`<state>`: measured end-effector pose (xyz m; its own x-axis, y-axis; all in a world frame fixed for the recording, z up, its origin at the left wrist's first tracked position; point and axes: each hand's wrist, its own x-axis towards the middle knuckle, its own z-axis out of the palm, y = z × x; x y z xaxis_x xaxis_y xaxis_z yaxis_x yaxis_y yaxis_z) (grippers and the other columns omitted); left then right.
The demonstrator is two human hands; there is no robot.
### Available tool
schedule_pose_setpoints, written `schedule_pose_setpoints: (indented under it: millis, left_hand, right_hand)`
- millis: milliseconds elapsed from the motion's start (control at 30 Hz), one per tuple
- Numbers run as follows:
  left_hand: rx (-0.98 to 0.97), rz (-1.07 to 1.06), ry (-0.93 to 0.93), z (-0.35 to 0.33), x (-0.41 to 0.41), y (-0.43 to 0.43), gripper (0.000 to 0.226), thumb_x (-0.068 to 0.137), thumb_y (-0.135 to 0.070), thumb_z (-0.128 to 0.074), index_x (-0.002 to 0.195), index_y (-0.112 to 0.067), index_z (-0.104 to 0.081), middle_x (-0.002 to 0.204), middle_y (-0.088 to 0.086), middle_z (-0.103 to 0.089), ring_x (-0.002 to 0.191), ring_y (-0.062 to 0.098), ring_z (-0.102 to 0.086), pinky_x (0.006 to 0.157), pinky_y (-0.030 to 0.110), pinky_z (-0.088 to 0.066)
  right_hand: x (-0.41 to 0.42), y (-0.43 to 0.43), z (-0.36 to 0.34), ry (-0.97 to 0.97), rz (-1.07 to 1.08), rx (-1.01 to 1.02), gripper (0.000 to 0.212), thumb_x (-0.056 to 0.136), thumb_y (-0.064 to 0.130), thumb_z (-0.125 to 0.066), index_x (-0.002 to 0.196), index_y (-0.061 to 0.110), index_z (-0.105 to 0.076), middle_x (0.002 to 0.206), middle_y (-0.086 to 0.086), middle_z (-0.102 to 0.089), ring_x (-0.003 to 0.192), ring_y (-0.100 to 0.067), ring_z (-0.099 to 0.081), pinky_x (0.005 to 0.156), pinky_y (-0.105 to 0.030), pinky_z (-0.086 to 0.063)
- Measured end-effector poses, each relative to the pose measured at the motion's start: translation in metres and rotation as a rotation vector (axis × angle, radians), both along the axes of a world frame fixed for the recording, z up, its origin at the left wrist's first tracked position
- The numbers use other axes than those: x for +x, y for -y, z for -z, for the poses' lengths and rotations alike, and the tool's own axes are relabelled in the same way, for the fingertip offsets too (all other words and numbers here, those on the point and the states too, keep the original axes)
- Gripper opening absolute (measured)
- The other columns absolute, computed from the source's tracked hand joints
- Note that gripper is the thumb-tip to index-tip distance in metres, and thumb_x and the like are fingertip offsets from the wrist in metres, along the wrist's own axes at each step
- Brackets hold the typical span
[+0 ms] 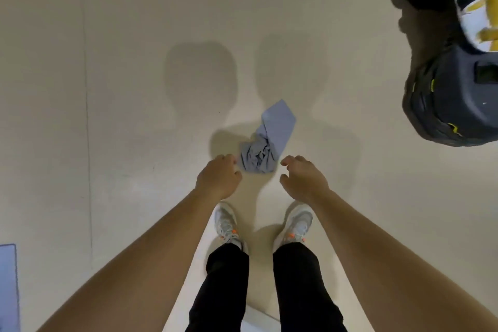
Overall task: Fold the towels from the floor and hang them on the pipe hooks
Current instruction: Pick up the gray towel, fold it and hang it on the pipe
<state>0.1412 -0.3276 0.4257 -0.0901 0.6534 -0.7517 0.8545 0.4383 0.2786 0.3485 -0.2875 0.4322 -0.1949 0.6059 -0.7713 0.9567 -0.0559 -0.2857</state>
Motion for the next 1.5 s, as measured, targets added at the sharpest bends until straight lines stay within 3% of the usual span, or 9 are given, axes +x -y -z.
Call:
schedule_pose_setpoints:
  millis: [200,400,567,767,967,1167,1300,1400,1500]
  left_hand:
    - [-0.041,-0.189,0.111,0.189,0.009,-0.018,0.039,0.097,-0.028,-0.05,0.133,-0.015,-0.042,0.125,0.006,-0.057,0.107,0.026,-0.057,0.086,0.039,-0.049]
    - [-0.022,-0.205,0.049,0.36,0.012,-0.03,0.046,0.097,-0.024,-0.051,0.141,-0.019,-0.041,0.135,0.007,-0.051,0.119,0.028,-0.049,0.091,0.041,-0.048]
    - [0.065,-0.155,0.031,0.444,0.024,-0.049,0.063,0.09,-0.011,-0.058,0.147,-0.027,-0.036,0.153,0.0,-0.027,0.13,0.029,-0.034,0.097,0.038,-0.042]
    - [0.169,-0.319,0.028,0.475,0.024,-0.049,0.025,0.092,-0.017,-0.057,0.117,-0.016,-0.059,0.117,0.01,-0.052,0.094,0.032,-0.058,0.079,0.038,-0.049]
    - [0.222,-0.336,0.207,0.383,0.009,-0.036,0.003,0.088,-0.021,-0.068,0.09,-0.021,-0.067,0.091,-0.005,-0.057,0.078,0.011,-0.057,0.066,0.019,-0.042]
    - [0.193,-0.266,0.402,0.204,0.005,-0.051,0.02,0.086,-0.017,-0.068,0.079,-0.033,-0.059,0.078,-0.02,-0.065,0.075,0.001,-0.061,0.063,0.016,-0.043]
    - [0.221,-0.27,0.454,0.076,0.014,-0.075,0.018,0.082,-0.028,-0.076,0.078,-0.039,-0.062,0.079,-0.022,-0.067,0.077,0.001,-0.062,0.068,0.022,-0.049]
    - [0.258,-0.357,0.458,-0.018,0.029,-0.091,0.014,0.081,-0.029,-0.079,0.08,-0.033,-0.065,0.078,-0.017,-0.068,0.069,0.0,-0.06,0.062,0.016,-0.047]
    - [0.253,-0.382,0.41,-0.103,0.054,-0.1,0.01,0.083,-0.033,-0.078,0.085,-0.032,-0.068,0.078,-0.012,-0.069,0.064,-0.001,-0.06,0.057,0.013,-0.046]
  right_hand:
    - [-0.014,-0.018,0.202,0.056,-0.003,-0.061,0.046,0.093,0.02,-0.047,0.138,0.023,-0.046,0.131,-0.004,-0.05,0.118,-0.027,-0.051,0.09,-0.039,-0.047]
    - [-0.024,-0.033,0.368,0.081,0.026,0.07,0.041,0.094,0.015,-0.044,0.134,0.021,-0.048,0.139,-0.007,-0.039,0.117,-0.032,-0.046,0.077,-0.035,-0.041]
    - [-0.021,-0.035,0.445,0.094,-0.135,0.261,0.061,0.089,0.022,-0.055,0.145,0.036,-0.036,0.156,-0.004,-0.018,0.135,-0.038,-0.026,0.099,-0.043,-0.042]
    - [-0.017,-0.028,0.473,0.059,-0.086,0.272,0.059,0.087,0.025,-0.057,0.143,0.032,-0.042,0.154,-0.004,-0.021,0.129,-0.037,-0.032,0.102,-0.047,-0.044]
    - [-0.018,-0.029,0.42,0.104,-0.061,-0.042,0.037,0.093,0.034,-0.043,0.127,0.033,-0.055,0.135,-0.002,-0.045,0.119,-0.034,-0.045,0.094,-0.044,-0.046]
    - [-0.029,-0.033,0.259,-0.306,0.181,-0.075,0.052,0.099,0.03,-0.053,0.148,0.037,-0.037,0.148,0.001,-0.038,0.136,-0.025,-0.036,0.11,-0.04,-0.035]
    - [-0.018,-0.064,0.133,-0.525,0.218,-0.05,0.025,0.092,0.023,-0.055,0.11,0.026,-0.071,0.122,-0.002,-0.06,0.116,-0.021,-0.054,0.099,-0.038,-0.043]
    - [0.004,-0.085,0.031,-0.512,0.247,-0.049,0.014,0.095,0.011,-0.057,0.096,0.01,-0.071,0.1,-0.003,-0.065,0.093,-0.017,-0.06,0.085,-0.03,-0.046]
    - [0.039,-0.089,-0.063,-0.505,0.315,0.046,0.017,0.095,0.014,-0.061,0.084,0.026,-0.065,0.093,0.0,-0.064,0.085,-0.017,-0.061,0.081,-0.03,-0.049]
